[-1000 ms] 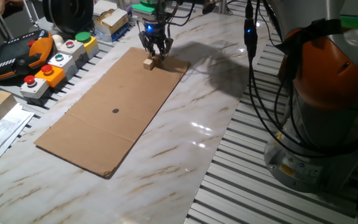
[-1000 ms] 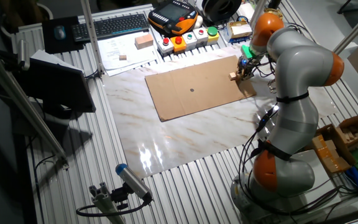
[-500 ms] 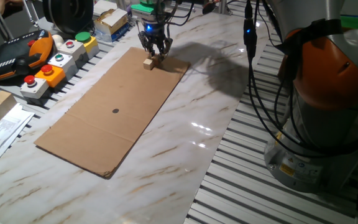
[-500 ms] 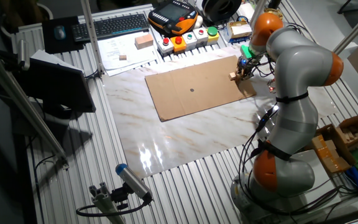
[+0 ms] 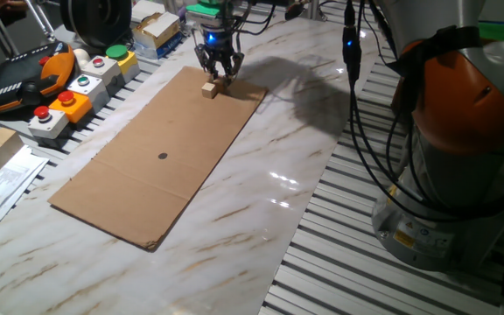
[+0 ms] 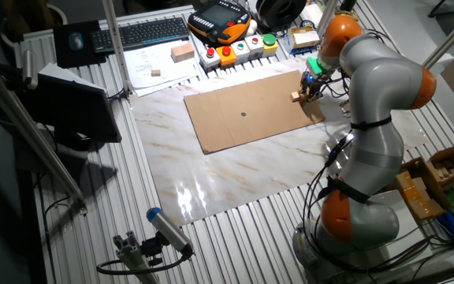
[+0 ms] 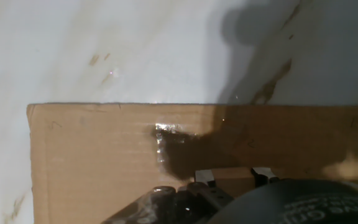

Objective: Use the gripper to push the small block from left to right

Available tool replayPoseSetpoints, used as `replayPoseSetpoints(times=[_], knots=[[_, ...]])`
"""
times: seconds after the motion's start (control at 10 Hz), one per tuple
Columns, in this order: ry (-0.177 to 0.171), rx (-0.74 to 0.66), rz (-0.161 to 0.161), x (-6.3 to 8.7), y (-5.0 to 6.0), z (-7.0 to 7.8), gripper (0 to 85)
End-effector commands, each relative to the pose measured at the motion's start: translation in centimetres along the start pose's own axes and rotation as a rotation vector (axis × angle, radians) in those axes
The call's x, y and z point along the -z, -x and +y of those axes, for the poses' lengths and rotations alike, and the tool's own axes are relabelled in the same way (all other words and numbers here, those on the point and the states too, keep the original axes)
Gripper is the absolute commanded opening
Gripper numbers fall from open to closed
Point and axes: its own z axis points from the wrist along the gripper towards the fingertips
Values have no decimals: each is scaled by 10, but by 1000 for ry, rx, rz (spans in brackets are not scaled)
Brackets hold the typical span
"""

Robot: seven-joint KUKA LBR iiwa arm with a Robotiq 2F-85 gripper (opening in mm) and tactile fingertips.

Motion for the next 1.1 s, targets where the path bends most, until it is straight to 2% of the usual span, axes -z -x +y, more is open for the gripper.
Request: replayPoseSetpoints(times=[0.0,0.1,0.2,0.3,0.5,0.7,1.0], knots=[[1,-4,-12,0,0,0,10],[8,-8,-29,0,0,0,10],[13,-12,-32,0,0,0,10],[26,-22,-18,0,0,0,10],[76,-29,-22,0,0,0,10],[102,-35,-43,0,0,0,10],[89,-57,-28,0,0,0,10]])
